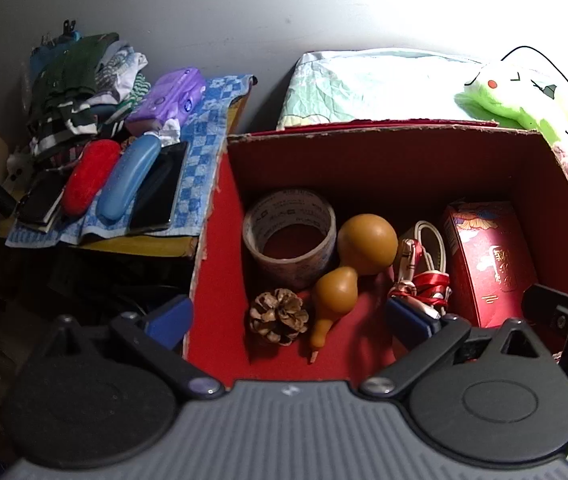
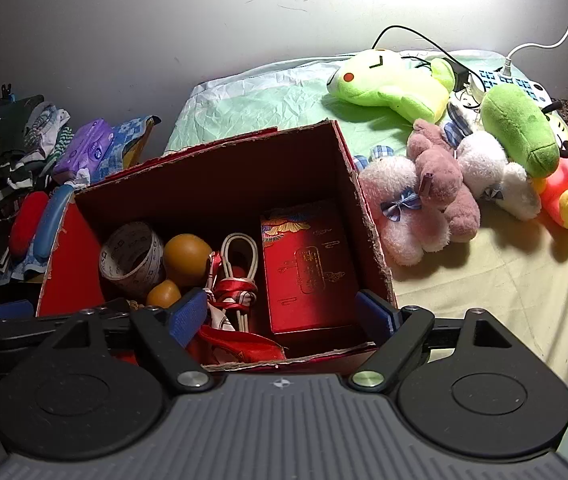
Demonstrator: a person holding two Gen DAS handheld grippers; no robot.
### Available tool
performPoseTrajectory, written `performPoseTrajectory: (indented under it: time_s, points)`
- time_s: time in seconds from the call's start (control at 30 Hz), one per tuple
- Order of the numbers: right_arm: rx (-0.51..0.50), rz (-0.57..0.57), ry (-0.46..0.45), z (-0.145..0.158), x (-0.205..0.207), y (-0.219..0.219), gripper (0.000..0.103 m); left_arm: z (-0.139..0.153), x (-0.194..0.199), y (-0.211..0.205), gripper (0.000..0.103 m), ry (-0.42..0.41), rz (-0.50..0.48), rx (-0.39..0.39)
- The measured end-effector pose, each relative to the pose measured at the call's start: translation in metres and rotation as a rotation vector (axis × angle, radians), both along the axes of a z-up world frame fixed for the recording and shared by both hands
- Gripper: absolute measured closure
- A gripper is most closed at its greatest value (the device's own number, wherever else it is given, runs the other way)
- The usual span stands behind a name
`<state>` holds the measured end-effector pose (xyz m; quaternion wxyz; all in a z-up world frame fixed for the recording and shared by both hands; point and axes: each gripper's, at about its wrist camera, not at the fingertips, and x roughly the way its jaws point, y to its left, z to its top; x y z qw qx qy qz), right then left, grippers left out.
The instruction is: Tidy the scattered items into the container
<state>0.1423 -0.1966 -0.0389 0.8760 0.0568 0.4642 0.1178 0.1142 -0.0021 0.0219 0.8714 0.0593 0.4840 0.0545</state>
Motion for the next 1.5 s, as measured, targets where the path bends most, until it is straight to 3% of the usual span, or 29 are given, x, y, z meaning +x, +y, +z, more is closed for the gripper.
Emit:
performPoseTrajectory:
  time_s: [0.37, 0.63, 1.5]
  points:
    - [0.017, -0.019, 0.06, -0.007, 0.007, 0.011, 0.018, -0.003, 0.007, 0.012, 0.002, 0.027, -0.004, -0.009]
    - [-0.005, 0.031, 0.051, -0.007, 0.018, 0.02, 0.018, -0.006, 0.015, 0.02, 0.002, 0.049, 0.028, -0.011]
    - [-0.097, 0.047, 0.032, -0.014, 0.044, 0.019, 0.018, -0.014, 0.03, 0.014, 0.002, 0.072, -0.02, -0.002]
